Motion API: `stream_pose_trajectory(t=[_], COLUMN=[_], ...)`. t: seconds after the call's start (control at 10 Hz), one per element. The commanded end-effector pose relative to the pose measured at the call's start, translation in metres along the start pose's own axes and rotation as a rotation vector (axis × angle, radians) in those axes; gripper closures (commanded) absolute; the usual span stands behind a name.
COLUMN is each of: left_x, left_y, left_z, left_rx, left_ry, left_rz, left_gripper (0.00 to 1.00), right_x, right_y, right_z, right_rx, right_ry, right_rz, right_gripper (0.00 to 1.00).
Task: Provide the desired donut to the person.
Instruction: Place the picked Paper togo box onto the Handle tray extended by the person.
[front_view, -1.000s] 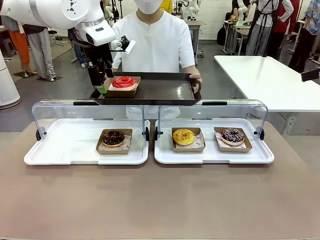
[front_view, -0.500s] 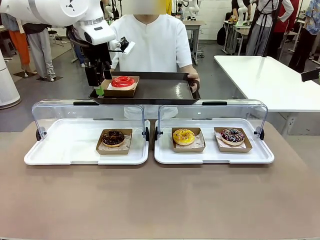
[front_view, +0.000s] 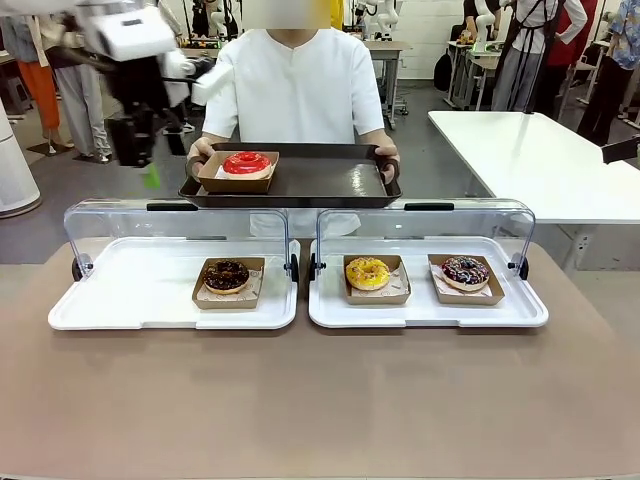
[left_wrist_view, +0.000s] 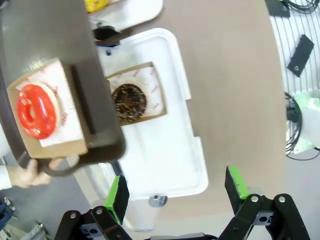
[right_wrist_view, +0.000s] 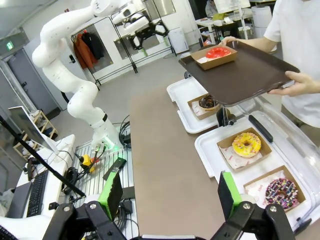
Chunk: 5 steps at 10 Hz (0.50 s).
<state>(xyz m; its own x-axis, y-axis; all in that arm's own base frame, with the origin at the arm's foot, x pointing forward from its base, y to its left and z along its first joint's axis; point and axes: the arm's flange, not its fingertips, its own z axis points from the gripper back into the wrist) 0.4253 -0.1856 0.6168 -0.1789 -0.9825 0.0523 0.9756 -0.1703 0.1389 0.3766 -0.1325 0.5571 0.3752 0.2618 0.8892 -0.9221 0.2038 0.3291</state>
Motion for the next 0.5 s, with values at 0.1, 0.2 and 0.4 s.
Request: stream_pose_trajectory(t=[0.1,0.2,0.4], left_x=[-0.044,-0.054,-0.064], left_y=[-0.064,-0.077,-0.093], left_z=[-0.011,-0.011,-0.013], left_rx=[0.012,0.011,0.027], left_ry=[-0.083,-0.108,-0.109], left_rz=[0.002,-0.003,0.014], left_gripper=[0.00,0.00,0.00], right_x=[0.001,0.001,0.001], right_y=[0.001,0.001,0.001], right_z=[-0.001,-0.001,-0.001], right_rx=[0.007,0.007,0.007], right_ry=[-0.012,-0.012,-0.012], right_rz=[0.007,0.007,0.007], right_gripper=[0.00,0.00,0.00])
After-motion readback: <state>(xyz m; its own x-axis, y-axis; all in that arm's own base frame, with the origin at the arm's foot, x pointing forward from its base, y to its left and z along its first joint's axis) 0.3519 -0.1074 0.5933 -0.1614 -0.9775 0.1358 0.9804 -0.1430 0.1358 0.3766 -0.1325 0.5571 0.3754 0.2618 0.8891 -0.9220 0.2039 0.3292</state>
